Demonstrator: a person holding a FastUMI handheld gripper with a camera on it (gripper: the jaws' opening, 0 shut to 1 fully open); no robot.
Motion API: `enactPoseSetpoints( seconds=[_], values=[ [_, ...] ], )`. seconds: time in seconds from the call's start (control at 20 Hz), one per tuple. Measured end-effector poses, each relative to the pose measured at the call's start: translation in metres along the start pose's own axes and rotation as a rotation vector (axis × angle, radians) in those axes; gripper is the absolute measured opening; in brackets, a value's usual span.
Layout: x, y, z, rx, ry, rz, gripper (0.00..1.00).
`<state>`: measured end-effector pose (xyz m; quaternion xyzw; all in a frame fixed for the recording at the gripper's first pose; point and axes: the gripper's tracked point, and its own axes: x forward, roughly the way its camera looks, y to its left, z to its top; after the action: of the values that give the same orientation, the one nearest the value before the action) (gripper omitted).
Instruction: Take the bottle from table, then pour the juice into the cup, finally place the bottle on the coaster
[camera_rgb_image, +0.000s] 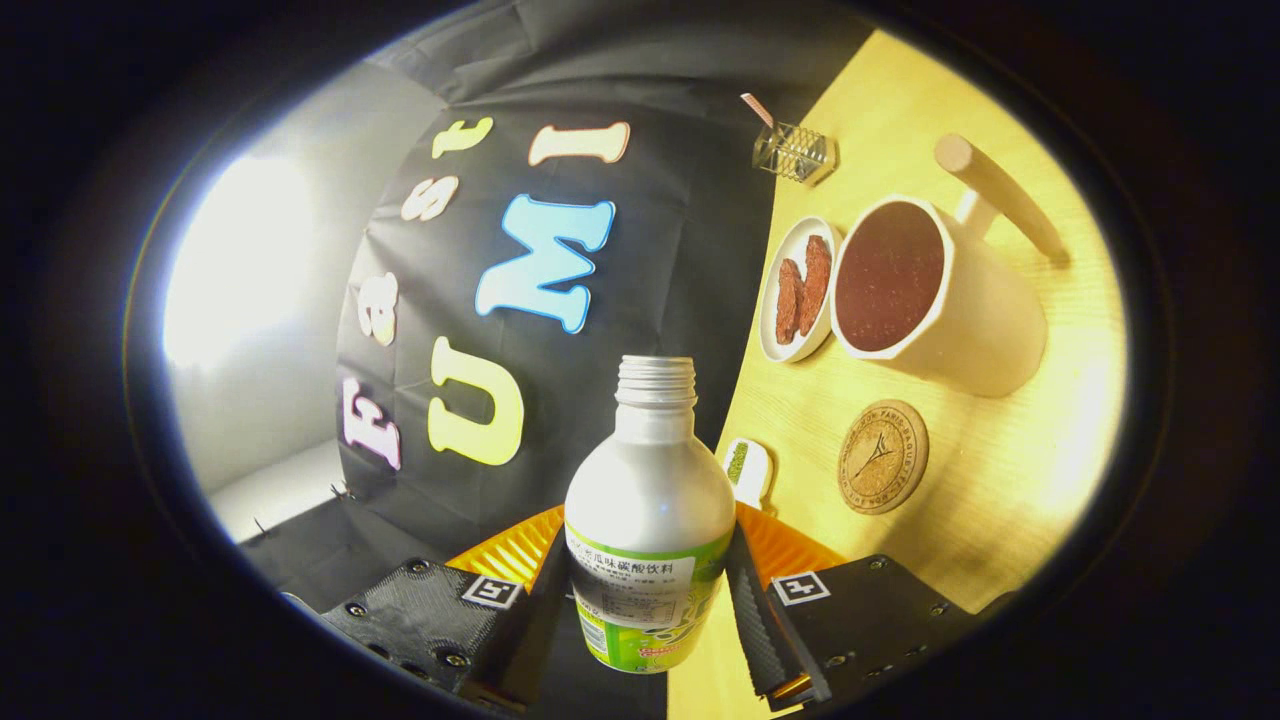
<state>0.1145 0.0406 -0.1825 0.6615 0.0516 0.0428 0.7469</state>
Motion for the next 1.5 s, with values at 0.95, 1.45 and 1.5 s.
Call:
enactPoseSetpoints(
  seconds=[0.95, 1.45, 1.5],
  values=[
    [-0.003, 0.011, 0.038, 0.376, -0.096, 0.109, 0.75],
    [0.002, 0.022, 0.037, 0.453, -0.096, 0.146, 0.75],
    [0.003, 0.022, 0.038, 0.457, -0.098, 0.148, 0.75]
  ],
)
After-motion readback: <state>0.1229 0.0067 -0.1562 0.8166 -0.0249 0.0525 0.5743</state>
